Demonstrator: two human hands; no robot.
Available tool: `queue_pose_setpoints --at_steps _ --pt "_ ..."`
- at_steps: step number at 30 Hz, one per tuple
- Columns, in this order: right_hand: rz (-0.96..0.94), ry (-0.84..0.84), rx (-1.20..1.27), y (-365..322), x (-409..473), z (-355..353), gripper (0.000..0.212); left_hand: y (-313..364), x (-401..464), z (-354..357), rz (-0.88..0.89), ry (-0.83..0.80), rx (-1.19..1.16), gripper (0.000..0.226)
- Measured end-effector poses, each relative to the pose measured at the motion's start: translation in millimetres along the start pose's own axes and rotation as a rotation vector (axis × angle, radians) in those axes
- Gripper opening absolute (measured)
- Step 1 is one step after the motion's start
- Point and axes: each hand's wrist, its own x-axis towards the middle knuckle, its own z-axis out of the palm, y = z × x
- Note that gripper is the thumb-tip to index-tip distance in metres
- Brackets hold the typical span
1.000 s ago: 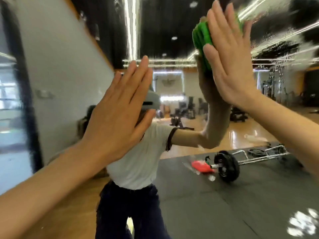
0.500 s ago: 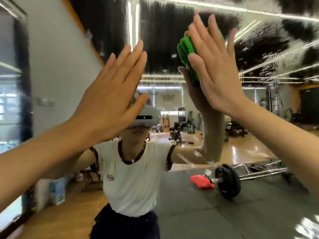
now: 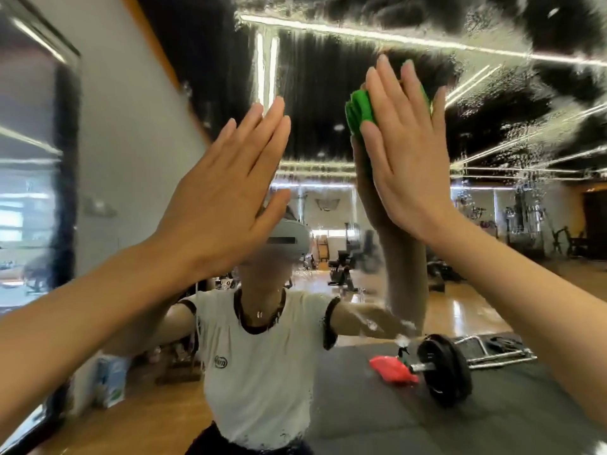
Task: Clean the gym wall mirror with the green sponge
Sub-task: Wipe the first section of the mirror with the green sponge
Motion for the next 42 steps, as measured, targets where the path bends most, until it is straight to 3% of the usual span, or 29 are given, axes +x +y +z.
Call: queue_pose_setpoints --at_steps 5,8,12,15,20,23,28,31,35,38,42 --pt "-0.258 -0.162 -0.018 -14 -142 -18 0.052 0 0 1 0.007 0.007 0.014 0.071" --pt "-0.371 -0.230 -0.052 -5 -143 -23 0.050 1 1 0 -0.002 -0.003 0.018 0.072" --pt "-0.146 -0.098 0.001 -3 -40 -11 0.053 0 1 0 -0.014 -0.026 0.003 0.072" --pt "0.002 -0.035 -0.009 -14 -33 -4 0.055 1 0 -3 -0.025 -0.027 -0.060 0.071" --pt "-0.189 -0.159 -0.042 -29 -168 -16 0.052 2 -50 -18 -0.147 -0.027 -0.094 0.070" --pt "-0.279 -0.189 -0.043 -18 -158 -19 0.051 -1 -84 -24 -0.156 -0.047 -0.042 0.070" --pt "0.036 -0.031 -0.031 -20 -32 -2 0.055 -7 -95 -20 -0.244 -0.072 -0.027 0.072" --pt "0.097 -0.028 -0.014 -32 -47 0 0.056 -7 -95 -18 -0.239 -0.059 -0.010 0.072" --pt "-0.153 -0.189 -0.043 -45 -169 -15 0.053 -7 -96 -17 -0.232 -0.045 -0.008 0.073" --pt "-0.296 -0.229 -0.066 -31 -180 -20 0.052 -7 -97 -16 -0.230 -0.045 0.003 0.073" --pt "0.184 -0.005 0.064 -50 -90 -2 0.056 -8 -97 -14 -0.232 -0.037 0.004 0.072"
